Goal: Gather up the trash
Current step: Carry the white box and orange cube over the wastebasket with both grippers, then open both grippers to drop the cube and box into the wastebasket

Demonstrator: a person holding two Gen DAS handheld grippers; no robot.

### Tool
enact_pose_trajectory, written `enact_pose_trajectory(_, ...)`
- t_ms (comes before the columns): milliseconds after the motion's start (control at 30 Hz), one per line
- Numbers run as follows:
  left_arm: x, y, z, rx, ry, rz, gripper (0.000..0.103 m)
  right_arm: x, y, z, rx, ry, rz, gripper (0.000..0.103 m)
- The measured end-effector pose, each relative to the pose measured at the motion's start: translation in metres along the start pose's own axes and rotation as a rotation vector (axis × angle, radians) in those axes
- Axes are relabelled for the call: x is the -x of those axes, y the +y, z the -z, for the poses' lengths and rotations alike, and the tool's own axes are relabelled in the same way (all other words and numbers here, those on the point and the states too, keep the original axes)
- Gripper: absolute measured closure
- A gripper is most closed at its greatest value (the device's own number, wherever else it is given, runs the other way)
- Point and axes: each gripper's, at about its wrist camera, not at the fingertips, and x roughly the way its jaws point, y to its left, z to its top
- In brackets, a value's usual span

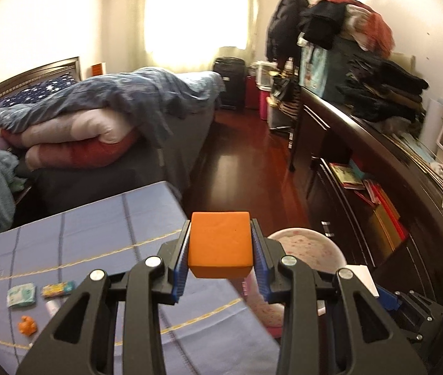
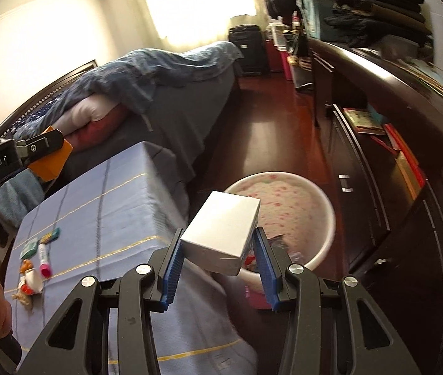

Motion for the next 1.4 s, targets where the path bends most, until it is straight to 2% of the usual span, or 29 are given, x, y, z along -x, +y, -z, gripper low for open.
enact_pose_trajectory(267,-0.042,-0.046,-0.006,-0.052,0.035,0.12,0.067,-0.019,-0.032,-0.008,-0.034,-0.001,0.079,0.059)
enact_pose_trajectory(467,-0.071,-0.07,-0.011,-0.086,0.048,0.171,0.067,-0.031,-0.048,-0.014,-0.049,-0.008,0.122,0.059)
enact_pose_trajectory(833,-0.132,-0.082,-0.013,-0.076,0.115,0.24,0.066,-0.073,-0.063,-0.022,-0.052,0.02,0.185,0.059)
enact_pose_trajectory(867,-0.137,-0.083,-0.013,-0.081,0.123,0.251,0.064,-0.076,-0.064,-0.023,-0.05,0.022,0.189,0.059)
enact_pose_trajectory(933,-0.142,-0.083,-0.014,-0.081,0.12,0.25,0.048,-0.082,-0.064,-0.023,-0.048,0.02,0.201,0.058)
enact_pose_trajectory(967,-0.142,-0.081,-0.015,-0.076,0.111,0.254,0.035,-0.083,-0.064,-0.022,-0.047,0.021,0.205,0.056)
enact_pose_trajectory(1067,-0.14,-0.075,-0.019,-0.05,0.079,0.262,0.022,-0.086,-0.065,-0.021,-0.049,0.016,0.218,0.045)
enact_pose_trajectory(1200,-0.133,-0.066,-0.023,-0.033,0.062,0.249,0.019,-0.083,-0.064,-0.018,-0.054,0.022,0.219,0.044)
enact_pose_trajectory(1400,-0.111,-0.053,-0.025,-0.043,0.021,0.169,0.017,-0.072,-0.056,-0.015,-0.057,0.023,0.206,0.039)
